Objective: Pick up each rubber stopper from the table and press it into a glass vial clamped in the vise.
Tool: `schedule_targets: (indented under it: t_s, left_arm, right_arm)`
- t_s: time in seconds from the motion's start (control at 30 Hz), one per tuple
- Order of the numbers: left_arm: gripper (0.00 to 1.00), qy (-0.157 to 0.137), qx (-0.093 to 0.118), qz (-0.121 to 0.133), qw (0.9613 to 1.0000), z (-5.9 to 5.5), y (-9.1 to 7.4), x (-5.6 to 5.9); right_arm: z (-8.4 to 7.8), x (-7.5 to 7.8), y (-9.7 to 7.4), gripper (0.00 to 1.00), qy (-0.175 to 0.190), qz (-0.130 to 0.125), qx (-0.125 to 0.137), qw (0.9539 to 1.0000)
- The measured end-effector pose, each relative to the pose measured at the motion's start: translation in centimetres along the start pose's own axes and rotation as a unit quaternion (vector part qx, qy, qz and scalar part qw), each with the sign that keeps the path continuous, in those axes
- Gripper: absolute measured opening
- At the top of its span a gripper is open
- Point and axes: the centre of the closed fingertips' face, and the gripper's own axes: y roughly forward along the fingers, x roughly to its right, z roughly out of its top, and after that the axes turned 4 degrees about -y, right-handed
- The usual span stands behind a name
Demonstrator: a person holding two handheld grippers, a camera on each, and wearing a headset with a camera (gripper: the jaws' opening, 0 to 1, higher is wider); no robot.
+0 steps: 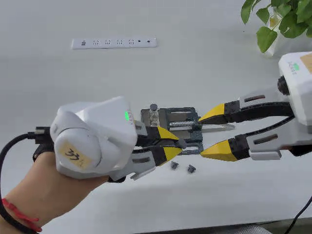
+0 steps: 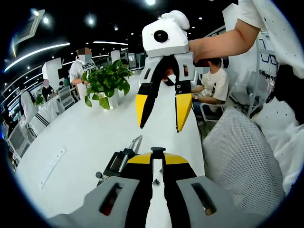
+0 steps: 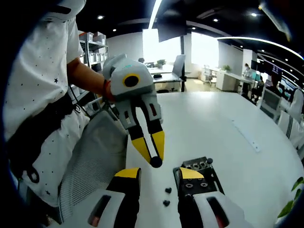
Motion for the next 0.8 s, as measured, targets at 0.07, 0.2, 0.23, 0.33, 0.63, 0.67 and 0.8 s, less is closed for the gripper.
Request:
schedule_targets:
  t_s: [0.07,0.2,0.23,0.33,0.63,0.67,0.8]
  left_arm:
    - [0.03,0.000,0.006,-0.002,1.0000,0.5,-0.2,0.2]
    - [0.03,-0.002,0.015,-0.005,0.9999,0.8,-0.3,0.5]
    - [0.03,-0.002,0.016,-0.006,0.9998,0.9,-0.3,0.5]
    - [0.03,0.000,0.019,-0.008,0.9998,1.2,-0.4,0.7]
    - [0.03,-0.005,0.027,-0.010,0.9996,1.9,-0.7,0.8]
    - [0.03,-0.005,0.028,-0.009,0.9996,2.0,-0.7,0.7]
    - [0.03,-0.005,0.029,-0.010,0.9995,2.0,-0.7,0.8]
  right_arm:
    - [0.6,-0.2,0.2,0.23,-0.014,0.011,-0.005,0.9998]
    - [1.6,-1.0,0.5,0.18,-0.028,0.026,-0.011,0.9992]
    - [1.7,-1.1,0.6,0.16,-0.033,0.030,-0.015,0.9989]
    - [1.9,-1.3,0.8,0.13,-0.042,0.037,-0.020,0.9982]
    - [2.0,-1.3,0.9,0.09,-0.048,0.050,-0.027,0.9972]
    - [2.0,-1.3,1.0,0.09,-0.049,0.051,-0.028,0.9971]
    - [1.9,-1.2,1.0,0.08,-0.054,0.052,-0.031,0.9967]
